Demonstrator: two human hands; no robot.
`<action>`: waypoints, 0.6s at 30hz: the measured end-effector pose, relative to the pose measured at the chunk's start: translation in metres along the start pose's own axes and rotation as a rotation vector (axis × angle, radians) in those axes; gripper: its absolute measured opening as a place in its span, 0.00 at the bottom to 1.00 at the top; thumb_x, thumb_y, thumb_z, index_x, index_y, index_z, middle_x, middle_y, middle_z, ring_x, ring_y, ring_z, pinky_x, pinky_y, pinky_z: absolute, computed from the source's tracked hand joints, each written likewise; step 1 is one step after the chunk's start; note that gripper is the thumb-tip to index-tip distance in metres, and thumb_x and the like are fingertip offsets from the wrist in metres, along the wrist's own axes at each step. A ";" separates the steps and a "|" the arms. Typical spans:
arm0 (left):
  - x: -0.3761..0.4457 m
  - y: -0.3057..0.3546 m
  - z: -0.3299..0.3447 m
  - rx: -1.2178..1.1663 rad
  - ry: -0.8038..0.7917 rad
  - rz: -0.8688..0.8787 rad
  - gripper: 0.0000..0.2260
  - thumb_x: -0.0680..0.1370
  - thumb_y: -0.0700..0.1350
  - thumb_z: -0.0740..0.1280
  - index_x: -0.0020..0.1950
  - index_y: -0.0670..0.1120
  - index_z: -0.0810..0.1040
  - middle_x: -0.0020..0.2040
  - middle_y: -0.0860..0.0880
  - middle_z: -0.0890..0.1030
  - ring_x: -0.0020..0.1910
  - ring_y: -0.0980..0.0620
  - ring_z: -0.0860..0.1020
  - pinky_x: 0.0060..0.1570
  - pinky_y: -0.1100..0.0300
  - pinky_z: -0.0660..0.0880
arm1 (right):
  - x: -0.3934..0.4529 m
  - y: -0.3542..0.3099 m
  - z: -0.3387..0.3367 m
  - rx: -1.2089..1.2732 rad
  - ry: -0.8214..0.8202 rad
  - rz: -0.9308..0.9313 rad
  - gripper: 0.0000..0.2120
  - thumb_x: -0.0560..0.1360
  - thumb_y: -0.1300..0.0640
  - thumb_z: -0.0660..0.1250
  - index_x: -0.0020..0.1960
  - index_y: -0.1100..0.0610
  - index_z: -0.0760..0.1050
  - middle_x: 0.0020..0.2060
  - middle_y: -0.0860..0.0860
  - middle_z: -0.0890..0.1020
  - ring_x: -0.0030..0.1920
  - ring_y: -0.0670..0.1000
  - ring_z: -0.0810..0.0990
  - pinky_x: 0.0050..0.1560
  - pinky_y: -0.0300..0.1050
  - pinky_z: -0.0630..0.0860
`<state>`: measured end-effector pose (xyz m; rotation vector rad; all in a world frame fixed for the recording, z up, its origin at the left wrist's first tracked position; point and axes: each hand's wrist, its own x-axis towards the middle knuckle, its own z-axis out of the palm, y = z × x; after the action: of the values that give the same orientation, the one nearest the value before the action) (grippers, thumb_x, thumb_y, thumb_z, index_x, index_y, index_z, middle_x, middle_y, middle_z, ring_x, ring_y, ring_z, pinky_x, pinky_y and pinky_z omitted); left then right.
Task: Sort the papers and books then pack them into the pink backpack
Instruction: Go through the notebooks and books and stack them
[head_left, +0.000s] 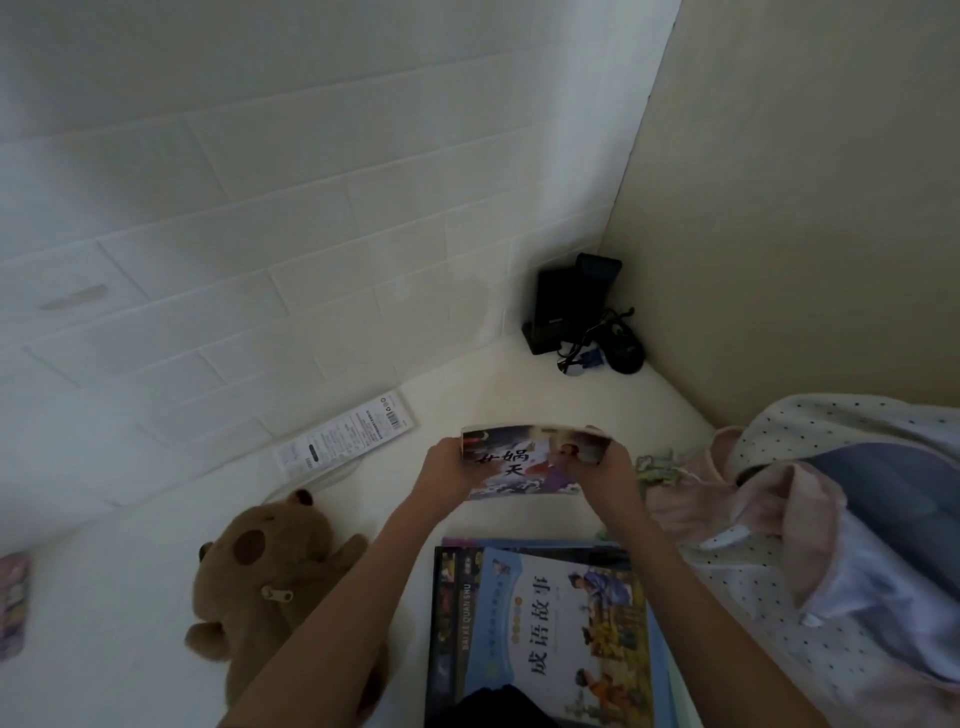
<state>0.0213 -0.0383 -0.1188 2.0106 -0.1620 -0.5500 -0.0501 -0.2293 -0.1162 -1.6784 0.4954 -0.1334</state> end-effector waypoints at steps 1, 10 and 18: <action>-0.002 0.004 -0.003 -0.008 -0.035 -0.014 0.15 0.70 0.46 0.75 0.51 0.37 0.81 0.48 0.38 0.84 0.47 0.43 0.82 0.48 0.52 0.78 | -0.001 -0.003 -0.002 -0.007 0.028 -0.002 0.09 0.71 0.66 0.72 0.42 0.54 0.77 0.38 0.50 0.83 0.41 0.48 0.82 0.43 0.40 0.80; -0.047 0.009 -0.007 -0.460 -0.433 -0.253 0.26 0.69 0.65 0.66 0.56 0.47 0.79 0.52 0.43 0.84 0.51 0.41 0.82 0.46 0.47 0.81 | -0.015 -0.021 -0.021 -0.151 -0.154 0.039 0.08 0.74 0.50 0.70 0.45 0.52 0.73 0.40 0.53 0.79 0.39 0.50 0.78 0.40 0.46 0.74; -0.073 -0.018 0.006 -0.309 -0.823 -0.459 0.19 0.75 0.56 0.66 0.58 0.43 0.76 0.44 0.47 0.84 0.39 0.51 0.83 0.39 0.56 0.81 | -0.031 -0.031 -0.021 -0.751 -0.611 -0.054 0.21 0.74 0.50 0.69 0.64 0.51 0.69 0.61 0.48 0.73 0.53 0.48 0.73 0.46 0.40 0.70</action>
<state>-0.0482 -0.0096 -0.1143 1.4161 -0.0976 -1.5781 -0.0774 -0.2334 -0.0765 -2.3285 0.0170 0.5825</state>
